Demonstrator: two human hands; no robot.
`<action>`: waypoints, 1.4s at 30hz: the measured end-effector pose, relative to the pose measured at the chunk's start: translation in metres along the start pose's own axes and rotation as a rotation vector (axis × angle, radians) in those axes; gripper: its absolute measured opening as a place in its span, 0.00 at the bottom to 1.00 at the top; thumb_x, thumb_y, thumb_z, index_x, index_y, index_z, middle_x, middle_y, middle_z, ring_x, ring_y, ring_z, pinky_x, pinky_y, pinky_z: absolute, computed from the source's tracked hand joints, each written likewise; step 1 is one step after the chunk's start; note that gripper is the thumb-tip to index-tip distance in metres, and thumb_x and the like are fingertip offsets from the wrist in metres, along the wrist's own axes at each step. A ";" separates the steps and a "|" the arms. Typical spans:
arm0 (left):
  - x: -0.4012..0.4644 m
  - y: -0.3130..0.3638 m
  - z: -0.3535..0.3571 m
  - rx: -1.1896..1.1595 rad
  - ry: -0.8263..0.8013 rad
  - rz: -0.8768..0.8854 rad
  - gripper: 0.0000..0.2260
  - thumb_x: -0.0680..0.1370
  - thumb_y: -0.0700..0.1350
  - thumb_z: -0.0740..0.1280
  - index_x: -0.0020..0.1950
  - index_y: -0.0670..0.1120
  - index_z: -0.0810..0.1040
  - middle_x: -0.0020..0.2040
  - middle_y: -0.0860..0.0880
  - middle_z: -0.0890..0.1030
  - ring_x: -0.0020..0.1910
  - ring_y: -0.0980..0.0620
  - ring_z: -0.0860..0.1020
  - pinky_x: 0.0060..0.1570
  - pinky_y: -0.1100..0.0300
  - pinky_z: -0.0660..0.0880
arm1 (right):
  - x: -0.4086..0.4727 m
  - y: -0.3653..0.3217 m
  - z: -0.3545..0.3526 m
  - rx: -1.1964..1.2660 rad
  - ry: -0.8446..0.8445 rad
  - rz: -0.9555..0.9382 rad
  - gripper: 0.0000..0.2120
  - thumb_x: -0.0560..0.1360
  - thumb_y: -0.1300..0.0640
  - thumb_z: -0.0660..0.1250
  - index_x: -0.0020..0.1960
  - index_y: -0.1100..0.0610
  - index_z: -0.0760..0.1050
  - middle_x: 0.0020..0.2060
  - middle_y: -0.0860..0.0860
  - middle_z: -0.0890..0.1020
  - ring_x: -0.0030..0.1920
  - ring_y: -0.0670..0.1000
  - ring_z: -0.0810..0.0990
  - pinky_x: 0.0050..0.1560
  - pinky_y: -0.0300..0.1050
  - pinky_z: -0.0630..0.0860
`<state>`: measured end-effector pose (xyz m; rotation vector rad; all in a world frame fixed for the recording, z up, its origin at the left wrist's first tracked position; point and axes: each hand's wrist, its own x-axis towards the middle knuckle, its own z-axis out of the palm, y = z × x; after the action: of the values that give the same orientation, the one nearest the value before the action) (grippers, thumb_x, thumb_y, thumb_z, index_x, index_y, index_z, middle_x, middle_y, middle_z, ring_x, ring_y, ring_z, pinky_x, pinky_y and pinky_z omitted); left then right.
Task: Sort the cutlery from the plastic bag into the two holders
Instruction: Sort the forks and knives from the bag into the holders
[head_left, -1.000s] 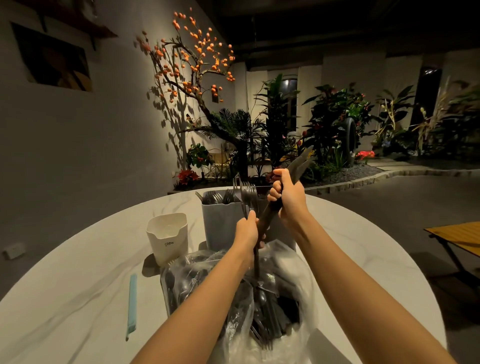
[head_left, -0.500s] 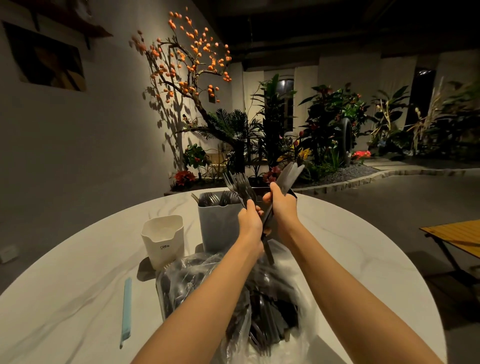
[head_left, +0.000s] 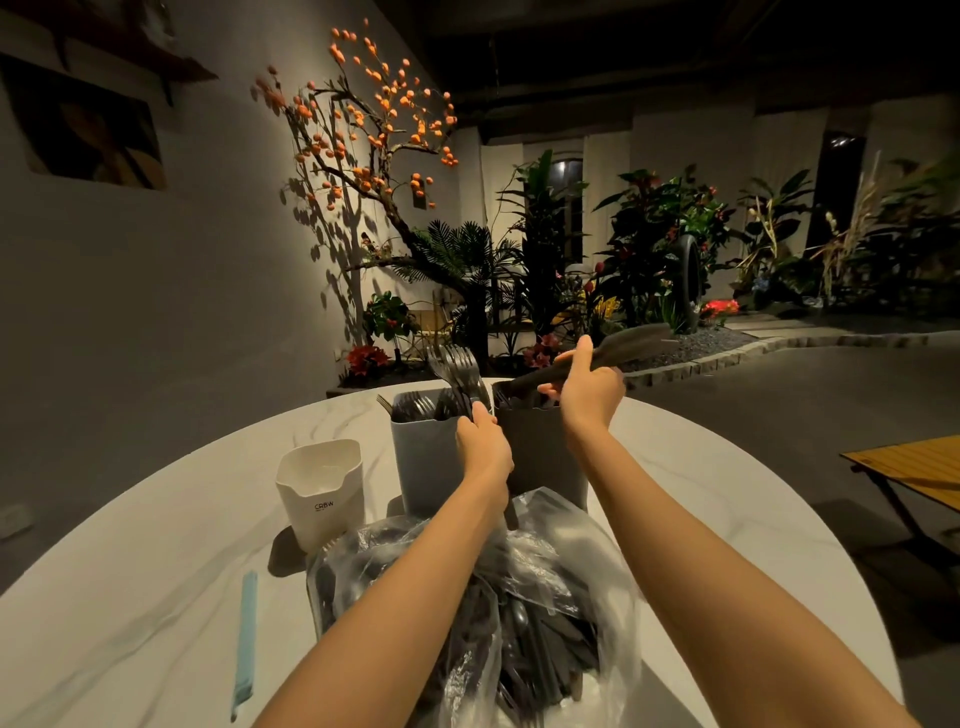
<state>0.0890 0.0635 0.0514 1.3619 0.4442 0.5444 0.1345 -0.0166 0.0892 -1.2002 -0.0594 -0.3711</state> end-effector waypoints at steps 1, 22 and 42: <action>0.001 0.000 0.001 0.006 -0.009 0.004 0.15 0.84 0.52 0.50 0.45 0.45 0.65 0.34 0.49 0.65 0.28 0.54 0.61 0.25 0.62 0.60 | 0.001 0.002 0.001 -0.075 -0.014 -0.057 0.21 0.82 0.47 0.58 0.49 0.65 0.78 0.40 0.55 0.81 0.40 0.54 0.83 0.31 0.37 0.78; 0.007 -0.012 -0.001 -0.009 -0.144 0.017 0.14 0.84 0.51 0.52 0.47 0.44 0.68 0.34 0.49 0.67 0.29 0.54 0.63 0.26 0.62 0.61 | 0.009 0.036 0.006 -0.630 -0.206 -0.733 0.19 0.79 0.47 0.61 0.66 0.56 0.73 0.58 0.54 0.80 0.58 0.54 0.76 0.59 0.51 0.68; -0.002 -0.011 -0.025 0.064 -0.521 0.105 0.13 0.85 0.48 0.52 0.44 0.45 0.67 0.32 0.50 0.67 0.25 0.55 0.62 0.26 0.62 0.61 | 0.000 0.015 0.029 -0.397 -0.472 -0.432 0.18 0.82 0.58 0.57 0.71 0.60 0.68 0.67 0.54 0.74 0.68 0.50 0.70 0.63 0.35 0.65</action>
<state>0.0738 0.0812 0.0365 1.5303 -0.0350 0.2435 0.1437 0.0149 0.0867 -1.6521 -0.6892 -0.4821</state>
